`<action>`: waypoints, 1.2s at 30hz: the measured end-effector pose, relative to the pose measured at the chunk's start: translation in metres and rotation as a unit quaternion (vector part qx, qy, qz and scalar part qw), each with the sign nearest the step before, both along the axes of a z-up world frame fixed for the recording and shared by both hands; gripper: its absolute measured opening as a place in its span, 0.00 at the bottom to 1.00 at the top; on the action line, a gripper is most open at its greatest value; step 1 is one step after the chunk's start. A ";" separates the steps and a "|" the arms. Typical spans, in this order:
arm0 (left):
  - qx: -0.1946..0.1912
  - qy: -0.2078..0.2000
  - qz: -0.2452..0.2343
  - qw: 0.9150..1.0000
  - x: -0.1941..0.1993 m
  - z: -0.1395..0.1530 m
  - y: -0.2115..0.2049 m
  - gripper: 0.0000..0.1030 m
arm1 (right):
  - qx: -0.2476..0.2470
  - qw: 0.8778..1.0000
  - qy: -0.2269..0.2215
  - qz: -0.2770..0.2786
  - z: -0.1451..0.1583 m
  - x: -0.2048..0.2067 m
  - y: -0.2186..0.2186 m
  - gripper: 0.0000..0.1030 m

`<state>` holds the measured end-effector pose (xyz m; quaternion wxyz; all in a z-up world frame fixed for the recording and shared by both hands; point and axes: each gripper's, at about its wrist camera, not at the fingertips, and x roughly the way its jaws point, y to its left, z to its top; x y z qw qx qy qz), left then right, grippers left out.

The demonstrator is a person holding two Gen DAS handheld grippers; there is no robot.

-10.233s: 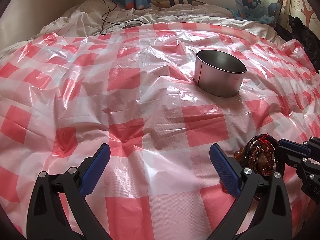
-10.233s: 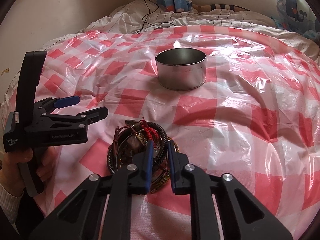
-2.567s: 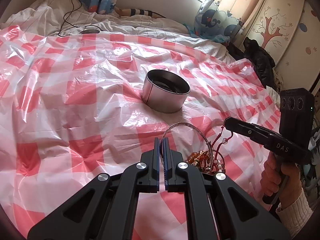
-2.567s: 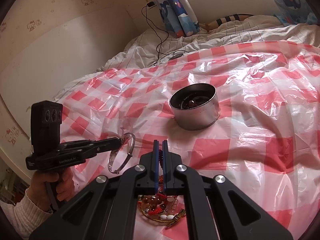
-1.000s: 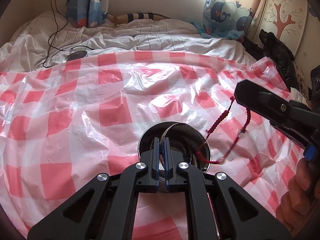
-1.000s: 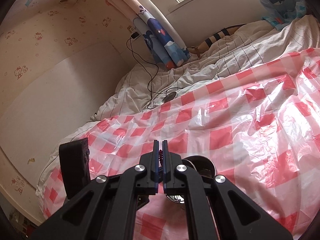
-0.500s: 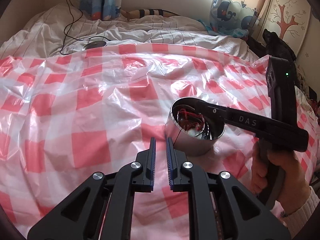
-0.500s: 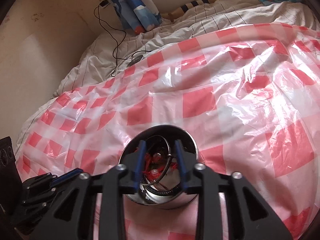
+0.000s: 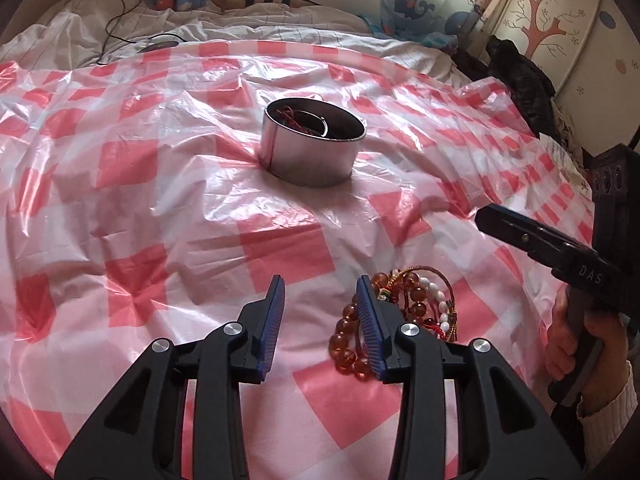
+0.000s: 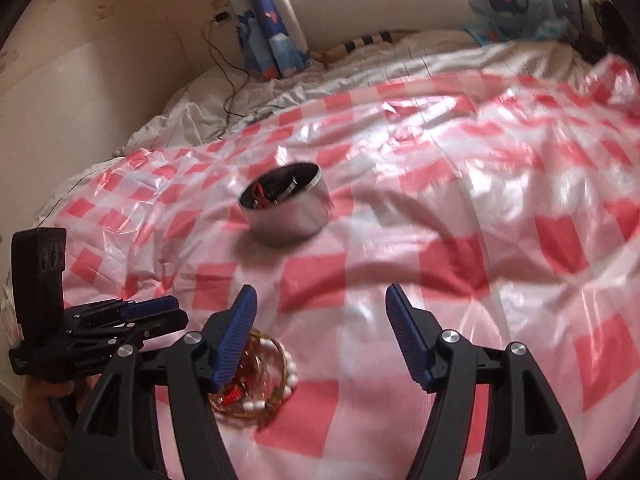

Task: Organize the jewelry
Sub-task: 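Close the left gripper on the gold-cord beaded bracelet in the pile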

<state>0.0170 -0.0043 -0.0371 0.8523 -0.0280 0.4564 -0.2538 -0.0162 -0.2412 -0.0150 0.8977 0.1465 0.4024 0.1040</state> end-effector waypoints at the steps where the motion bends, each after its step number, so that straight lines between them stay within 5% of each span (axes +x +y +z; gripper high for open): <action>1: -0.003 0.001 -0.007 1.000 -0.001 0.000 -0.002 0.34 | 0.023 1.000 0.006 0.000 -0.002 0.002 -0.004 0.58; 14: 0.020 -0.012 -0.115 0.993 -0.027 -0.003 -0.043 0.34 | 0.008 1.000 -0.003 0.004 0.001 0.020 0.000 0.57; 22: 0.006 0.020 -0.087 0.996 -0.019 -0.014 -0.036 0.33 | 0.011 1.000 -0.003 0.005 0.001 0.020 -0.001 0.57; 27: 0.014 0.013 -0.096 0.995 -0.021 -0.015 -0.042 0.08 | 0.010 1.000 -0.001 0.006 -0.001 0.021 0.002 0.57; 30: 0.016 0.007 -0.096 0.995 -0.022 -0.012 -0.043 0.07 | 0.009 1.000 0.000 0.006 -0.001 0.021 0.003 0.57; 36: -0.056 0.012 -0.068 0.996 -0.011 0.003 -0.017 0.07 | 0.015 1.000 -0.003 0.001 -0.001 0.021 0.000 0.57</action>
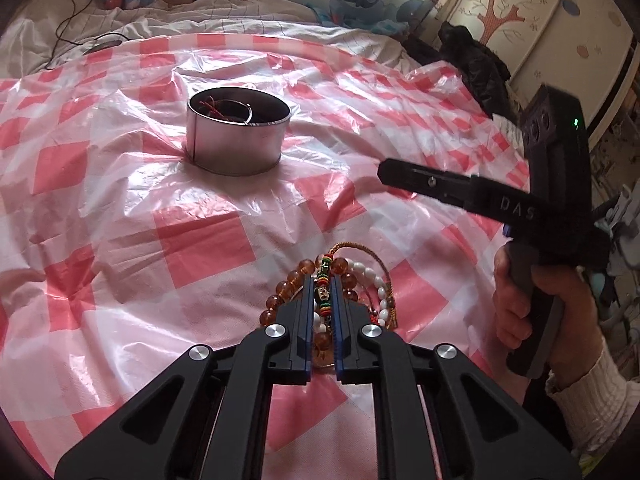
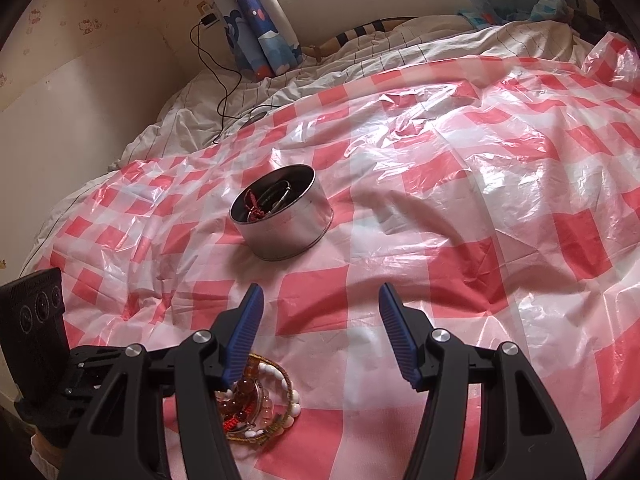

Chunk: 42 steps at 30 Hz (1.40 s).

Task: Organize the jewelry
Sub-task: 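Close the left gripper on the gold-cord beaded bracelet in the pile, then lift the gold-cord bracelet with the left gripper while the right gripper grasps amber beads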

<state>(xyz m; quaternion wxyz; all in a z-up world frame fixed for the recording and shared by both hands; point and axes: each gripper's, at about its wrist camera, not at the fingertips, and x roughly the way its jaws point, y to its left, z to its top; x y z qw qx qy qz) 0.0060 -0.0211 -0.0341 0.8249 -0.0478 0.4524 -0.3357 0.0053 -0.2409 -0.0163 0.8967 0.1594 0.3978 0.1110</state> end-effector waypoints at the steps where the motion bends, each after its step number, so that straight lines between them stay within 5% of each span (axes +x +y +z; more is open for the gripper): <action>1: -0.014 0.003 0.009 1.000 0.003 0.002 0.007 0.07 | 0.002 1.000 0.001 -0.001 -0.001 0.000 -0.002 0.57; 5: -0.030 0.003 0.051 0.998 0.014 0.008 0.030 0.07 | 0.016 1.000 0.015 0.013 -0.004 0.003 -0.001 0.57; 12: 0.032 0.000 0.136 0.990 0.032 -0.002 0.055 0.07 | 0.061 0.993 0.054 0.087 -0.014 0.004 0.013 0.52; 22: 0.063 0.032 0.145 0.987 0.040 -0.024 0.057 0.07 | 0.018 0.980 0.085 0.179 -0.027 -0.005 0.056 0.39; 24: 0.062 0.036 0.148 0.986 0.040 -0.025 0.058 0.07 | 0.012 0.980 0.085 0.181 -0.029 -0.006 0.059 0.33; 28: 0.061 0.041 0.150 0.986 0.041 -0.028 0.057 0.07 | 0.018 0.982 0.077 0.174 -0.028 -0.006 0.056 0.06; 31: 0.059 0.043 0.150 0.986 0.041 -0.029 0.056 0.07 | 0.041 0.982 0.062 0.174 -0.021 -0.007 0.050 0.02; 37: 0.061 0.044 0.147 0.986 0.041 -0.029 0.054 0.08 | 0.043 0.981 0.090 0.168 -0.027 -0.001 0.048 0.02; 39: 0.061 0.045 0.145 0.986 0.042 -0.029 0.053 0.08 | 0.045 0.981 0.102 0.162 -0.031 0.001 0.048 0.22; 40: 0.061 0.046 0.144 0.987 0.041 -0.029 0.053 0.08 | 0.046 0.982 0.098 0.154 -0.031 0.001 0.047 0.50; 42: 0.063 0.046 0.143 0.987 0.041 -0.030 0.051 0.08 | 0.048 0.983 0.088 0.152 -0.029 0.000 0.048 0.52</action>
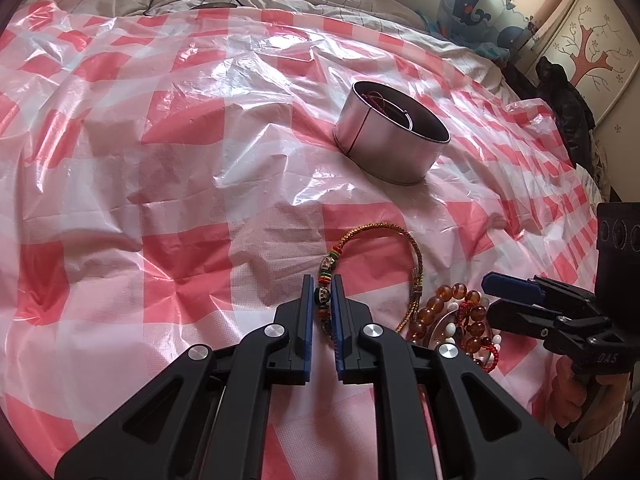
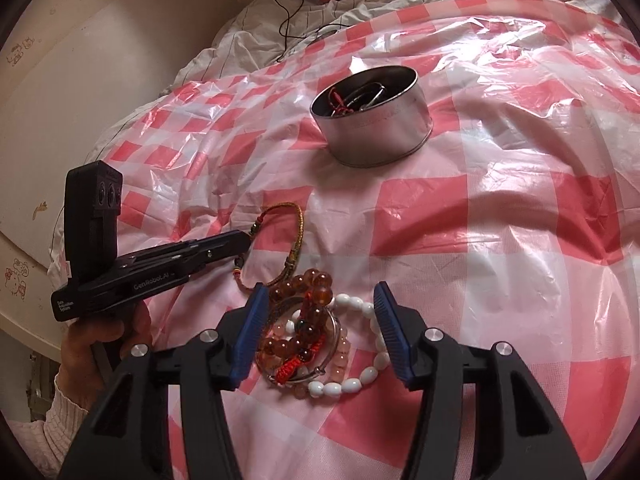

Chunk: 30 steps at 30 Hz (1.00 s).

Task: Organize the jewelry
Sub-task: 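Lift the gold-cord bracelet with the left gripper while the right gripper grasps amber beads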

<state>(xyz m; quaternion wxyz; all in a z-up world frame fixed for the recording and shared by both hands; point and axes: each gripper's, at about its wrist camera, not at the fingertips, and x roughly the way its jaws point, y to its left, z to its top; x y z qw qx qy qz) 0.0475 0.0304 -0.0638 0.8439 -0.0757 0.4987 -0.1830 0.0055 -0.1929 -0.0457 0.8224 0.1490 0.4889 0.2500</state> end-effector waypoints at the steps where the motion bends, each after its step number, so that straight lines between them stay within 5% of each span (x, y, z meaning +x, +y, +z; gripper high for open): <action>1: 0.000 0.000 0.000 1.000 0.000 0.000 -0.001 0.08 | 0.003 1.000 -0.004 0.001 0.001 0.000 0.000 0.52; 6: 0.000 0.003 -0.001 1.000 -0.001 -0.002 -0.002 0.09 | 0.000 1.000 0.007 -0.004 -0.009 0.009 0.005 0.37; 8: 0.001 0.003 -0.001 1.000 -0.001 -0.003 -0.002 0.09 | -0.011 1.000 0.006 0.004 -0.012 0.009 0.009 0.14; 10: 0.001 0.003 -0.001 1.000 -0.001 -0.003 -0.002 0.09 | -0.022 1.000 -0.008 0.013 -0.009 0.007 0.015 0.12; 20: 0.000 0.005 -0.001 1.000 0.000 -0.005 -0.003 0.09 | 0.081 0.993 -0.084 -0.021 0.030 0.001 -0.019 0.12; 27: -0.010 0.015 -0.008 1.000 0.003 -0.011 -0.006 0.18 | 0.035 0.993 -0.017 -0.112 0.006 0.018 -0.053 0.13; 28: -0.010 0.014 -0.010 1.000 0.003 -0.011 -0.008 0.20 | 0.034 0.992 -0.001 -0.118 0.001 0.021 -0.055 0.21; 29: -0.009 0.013 -0.010 1.000 0.003 -0.011 -0.009 0.21 | 0.033 0.992 0.010 -0.121 -0.002 0.022 -0.056 0.40; 30: -0.007 0.012 -0.011 1.000 0.002 -0.011 -0.009 0.21 | 0.031 0.992 0.011 -0.125 -0.004 0.022 -0.056 0.45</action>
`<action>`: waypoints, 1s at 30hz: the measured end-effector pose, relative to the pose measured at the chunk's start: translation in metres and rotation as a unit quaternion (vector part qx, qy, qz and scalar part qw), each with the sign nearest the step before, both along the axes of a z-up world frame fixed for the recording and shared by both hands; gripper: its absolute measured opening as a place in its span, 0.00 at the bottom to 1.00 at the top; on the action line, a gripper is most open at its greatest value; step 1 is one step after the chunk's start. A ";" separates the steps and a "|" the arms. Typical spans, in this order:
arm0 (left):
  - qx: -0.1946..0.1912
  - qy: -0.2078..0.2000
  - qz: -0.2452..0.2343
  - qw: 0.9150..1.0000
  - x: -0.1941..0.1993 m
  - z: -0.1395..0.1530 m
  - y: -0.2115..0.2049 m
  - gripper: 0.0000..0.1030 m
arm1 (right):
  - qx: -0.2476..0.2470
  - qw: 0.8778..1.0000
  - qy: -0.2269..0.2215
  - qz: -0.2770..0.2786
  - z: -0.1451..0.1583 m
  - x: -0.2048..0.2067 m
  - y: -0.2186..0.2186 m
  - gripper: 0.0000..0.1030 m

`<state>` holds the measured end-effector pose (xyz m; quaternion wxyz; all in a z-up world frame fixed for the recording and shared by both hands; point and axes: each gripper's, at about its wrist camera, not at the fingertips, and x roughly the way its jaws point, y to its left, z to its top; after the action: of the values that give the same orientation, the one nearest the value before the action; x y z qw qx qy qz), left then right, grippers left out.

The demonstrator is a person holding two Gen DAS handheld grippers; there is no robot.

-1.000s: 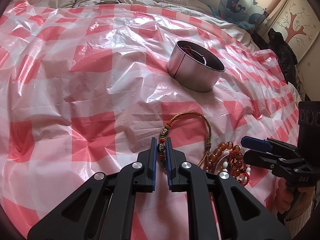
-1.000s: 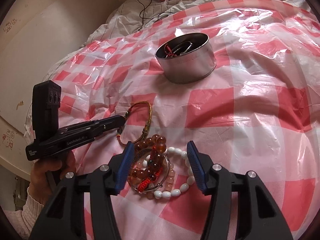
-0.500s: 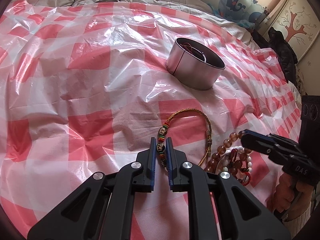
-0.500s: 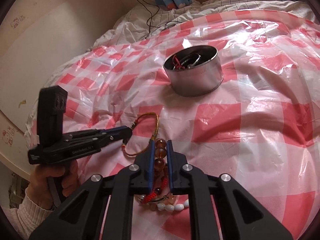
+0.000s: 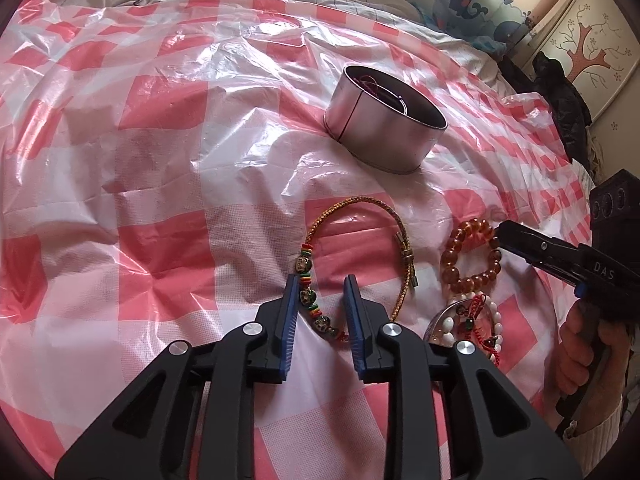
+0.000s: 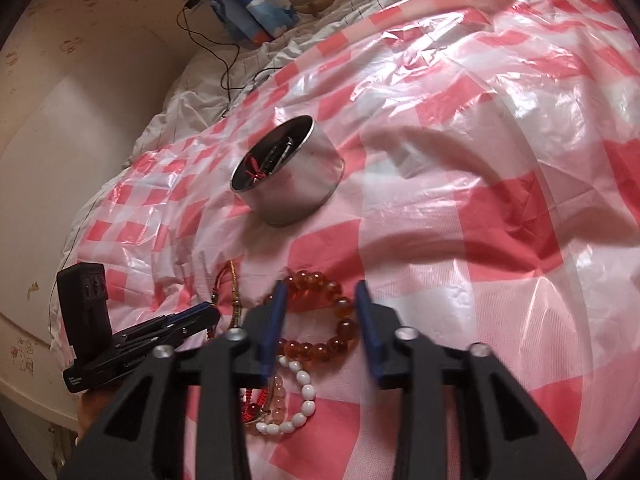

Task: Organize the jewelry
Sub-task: 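Lift the gold-cord bracelet with the left gripper while the right gripper grasps amber beads, then lower the gold-cord bracelet into the tin and open left gripper while right carries amber beads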

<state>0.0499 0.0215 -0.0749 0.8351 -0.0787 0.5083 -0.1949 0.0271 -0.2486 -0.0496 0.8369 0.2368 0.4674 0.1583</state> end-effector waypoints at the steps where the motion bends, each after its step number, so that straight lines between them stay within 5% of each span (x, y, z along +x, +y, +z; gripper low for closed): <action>1: 0.001 -0.001 -0.001 1.000 0.000 0.000 -0.001 0.21 | -0.008 1.000 -0.003 0.001 0.000 0.000 0.002 0.46; 7: 0.011 -0.017 0.000 1.000 -0.002 0.001 -0.004 0.16 | -0.147 0.988 -0.031 0.025 0.002 -0.005 0.027 0.43; 11: 0.021 -0.026 -0.007 0.999 -0.002 0.004 -0.007 0.07 | -0.214 0.975 -0.033 0.047 -0.004 -0.007 0.043 0.12; 22: 0.035 -0.116 -0.015 0.993 -0.015 0.039 -0.009 0.07 | -0.180 0.974 -0.134 0.020 0.037 -0.020 0.036 0.12; 30: 0.031 -0.131 -0.019 0.991 -0.019 0.049 -0.009 0.07 | -0.133 0.980 -0.151 -0.002 0.048 -0.019 0.025 0.12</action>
<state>0.0311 0.0120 -0.0260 0.8927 -0.0169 0.4014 -0.2040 0.0076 -0.2232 -0.0019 0.9222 0.0976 0.3520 0.1270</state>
